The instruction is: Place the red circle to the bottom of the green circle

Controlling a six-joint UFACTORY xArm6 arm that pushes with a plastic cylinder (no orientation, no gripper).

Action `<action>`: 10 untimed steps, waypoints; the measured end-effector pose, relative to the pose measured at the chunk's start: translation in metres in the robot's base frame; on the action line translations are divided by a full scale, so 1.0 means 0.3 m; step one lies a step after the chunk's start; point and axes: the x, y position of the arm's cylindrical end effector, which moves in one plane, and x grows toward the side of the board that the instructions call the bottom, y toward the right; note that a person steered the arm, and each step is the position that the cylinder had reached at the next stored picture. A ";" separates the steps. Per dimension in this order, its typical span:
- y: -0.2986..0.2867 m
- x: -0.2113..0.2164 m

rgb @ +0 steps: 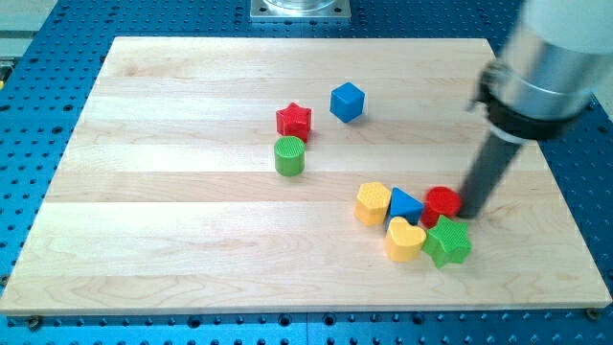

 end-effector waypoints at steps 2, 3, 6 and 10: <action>0.144 0.117; -0.026 0.058; -0.242 -0.113; -0.362 -0.009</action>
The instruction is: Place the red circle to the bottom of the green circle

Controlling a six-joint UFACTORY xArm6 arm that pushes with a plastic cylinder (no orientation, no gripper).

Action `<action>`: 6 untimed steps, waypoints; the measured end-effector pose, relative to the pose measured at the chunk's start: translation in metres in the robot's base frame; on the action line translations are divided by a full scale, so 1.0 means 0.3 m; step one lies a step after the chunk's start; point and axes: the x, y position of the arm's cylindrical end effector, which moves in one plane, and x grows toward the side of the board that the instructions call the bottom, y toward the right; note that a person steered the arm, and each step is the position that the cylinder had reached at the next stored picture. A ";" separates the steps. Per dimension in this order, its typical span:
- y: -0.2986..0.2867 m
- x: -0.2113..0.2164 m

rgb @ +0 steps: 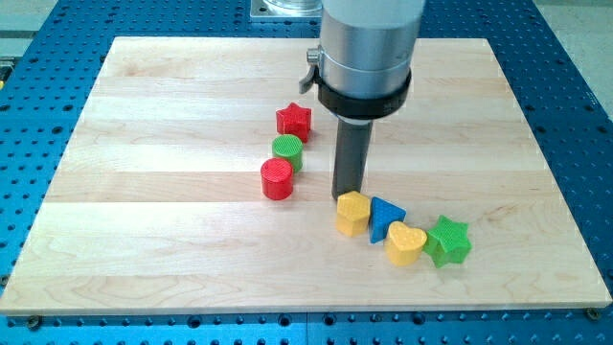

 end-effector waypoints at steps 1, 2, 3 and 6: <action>0.034 0.049; 0.193 -0.044; 0.250 0.060; 0.575 0.159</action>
